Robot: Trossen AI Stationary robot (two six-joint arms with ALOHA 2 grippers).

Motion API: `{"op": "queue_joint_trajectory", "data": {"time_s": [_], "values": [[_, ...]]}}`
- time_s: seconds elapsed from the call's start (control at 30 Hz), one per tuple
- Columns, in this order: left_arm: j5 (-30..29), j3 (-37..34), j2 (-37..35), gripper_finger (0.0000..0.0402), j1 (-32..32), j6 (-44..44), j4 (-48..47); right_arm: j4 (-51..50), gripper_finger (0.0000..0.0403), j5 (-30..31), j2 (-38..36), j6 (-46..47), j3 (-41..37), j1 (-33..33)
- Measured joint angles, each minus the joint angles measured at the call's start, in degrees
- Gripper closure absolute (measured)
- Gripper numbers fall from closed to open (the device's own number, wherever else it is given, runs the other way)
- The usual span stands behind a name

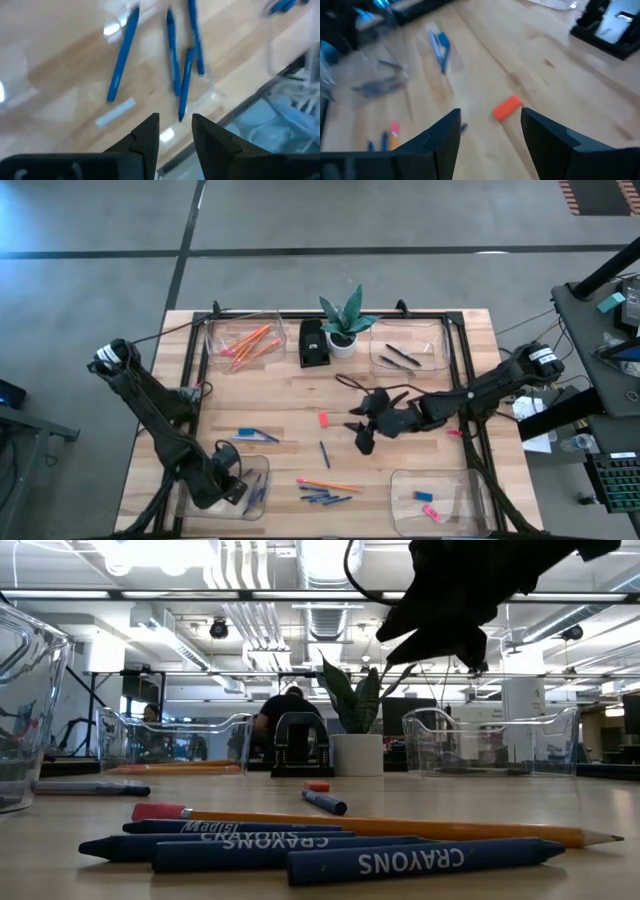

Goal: Sort crayons/erasers/pens/pencils in bins
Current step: Put the blue crayon into the bottom left transparent bin

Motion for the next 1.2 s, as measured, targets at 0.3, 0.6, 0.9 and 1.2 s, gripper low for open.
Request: {"op": "queue_joint_trajectory", "data": {"time_s": [0.3, 0.6, 0.9, 1.2], "values": [[-14.7, 0.6, -4.8, 0.03, 0.1, 11.0, -0.7, 7.2, 0.0204, 0.7, 2.4, 3.6, -2.2, 0.9], [-37.7, 2.2, -4.8, 0.03, 0.0, 25.9, 3.2, 3.4, 0.0204, -1.4, 14.7, 8.7, 7.0, 0.8], [-54.5, 2.2, -2.5, 0.03, 0.0, 70.2, 31.8, -21.6, 0.0204, -2.2, 29.0, 21.9, 25.4, 1.4], [-54.6, 2.2, -0.4, 0.03, 0.0, 92.5, 49.8, -34.0, 0.0205, -3.9, 40.1, 24.7, 42.0, 3.5]]}}
